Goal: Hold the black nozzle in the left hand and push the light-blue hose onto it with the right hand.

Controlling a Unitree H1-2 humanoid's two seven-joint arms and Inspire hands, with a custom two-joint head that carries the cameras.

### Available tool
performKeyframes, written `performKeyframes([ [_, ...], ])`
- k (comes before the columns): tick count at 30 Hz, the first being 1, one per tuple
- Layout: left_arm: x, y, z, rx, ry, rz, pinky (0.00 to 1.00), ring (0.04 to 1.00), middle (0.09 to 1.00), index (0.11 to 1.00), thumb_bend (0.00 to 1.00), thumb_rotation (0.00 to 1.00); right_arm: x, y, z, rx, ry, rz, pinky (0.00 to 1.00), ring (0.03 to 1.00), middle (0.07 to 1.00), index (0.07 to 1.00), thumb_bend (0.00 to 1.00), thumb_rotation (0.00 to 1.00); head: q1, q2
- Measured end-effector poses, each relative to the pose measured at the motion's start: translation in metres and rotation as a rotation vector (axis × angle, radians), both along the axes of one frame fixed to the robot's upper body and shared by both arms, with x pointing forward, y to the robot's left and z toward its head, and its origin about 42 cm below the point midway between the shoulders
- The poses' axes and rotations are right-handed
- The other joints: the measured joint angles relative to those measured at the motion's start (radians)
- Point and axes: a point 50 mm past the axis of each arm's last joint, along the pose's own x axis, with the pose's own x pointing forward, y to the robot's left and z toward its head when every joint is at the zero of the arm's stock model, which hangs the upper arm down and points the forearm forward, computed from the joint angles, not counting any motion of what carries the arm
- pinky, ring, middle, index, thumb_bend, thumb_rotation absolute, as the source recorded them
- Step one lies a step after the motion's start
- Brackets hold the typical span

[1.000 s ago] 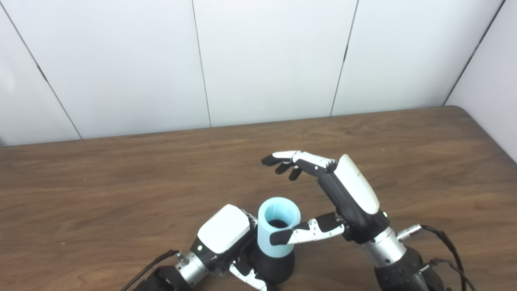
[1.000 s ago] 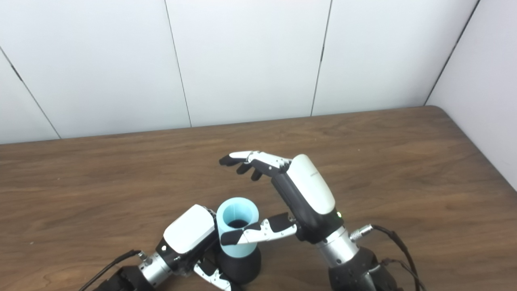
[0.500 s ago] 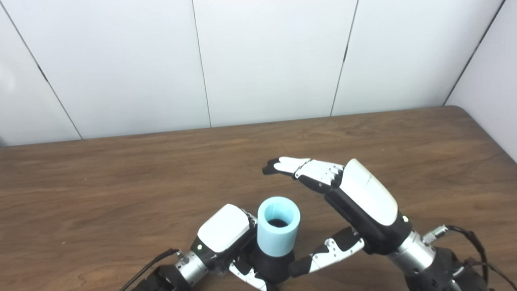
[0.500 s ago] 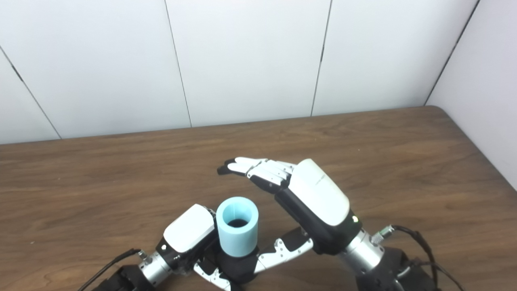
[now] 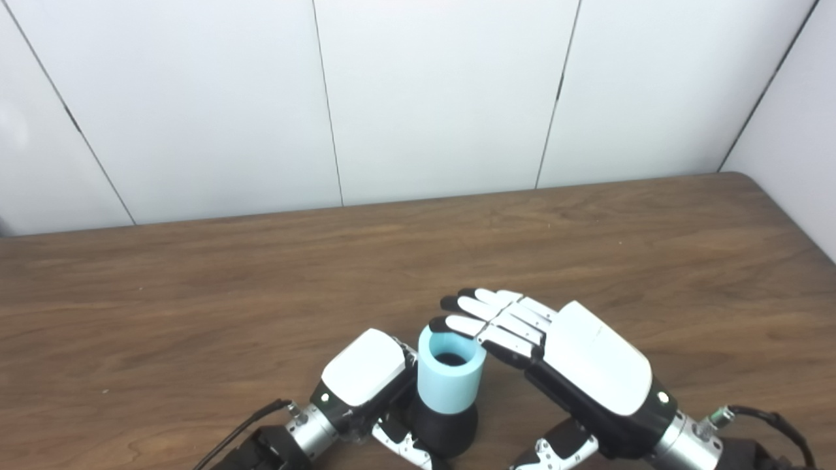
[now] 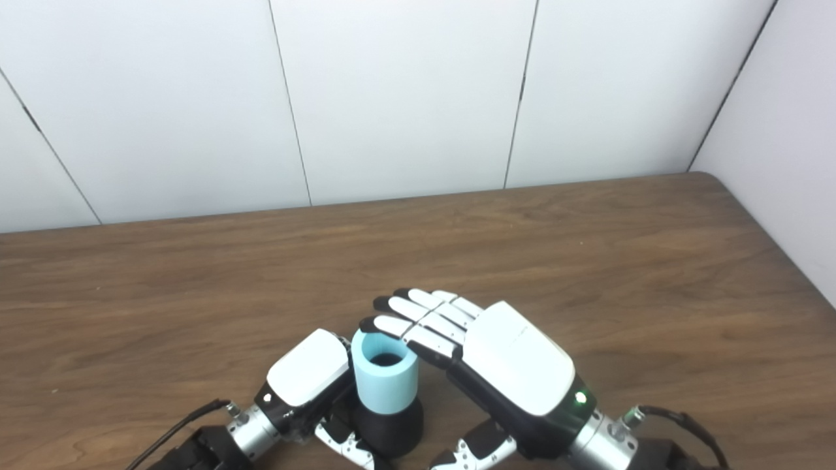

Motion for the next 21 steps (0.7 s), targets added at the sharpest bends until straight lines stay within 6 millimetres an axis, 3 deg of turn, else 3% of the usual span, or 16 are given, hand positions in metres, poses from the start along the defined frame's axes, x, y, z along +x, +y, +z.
performKeyframes([
  [21, 0.000, 0.001, 0.000, 0.001, 0.000, 0.003, 0.13, 0.179, 0.471, 0.479, 0.53, 0.00, -0.007, 0.009, -0.012, -0.049, 0.028, 0.010, 0.89, 0.911, 0.919, 0.875, 0.91, 0.97, 0.006, 0.006],
])
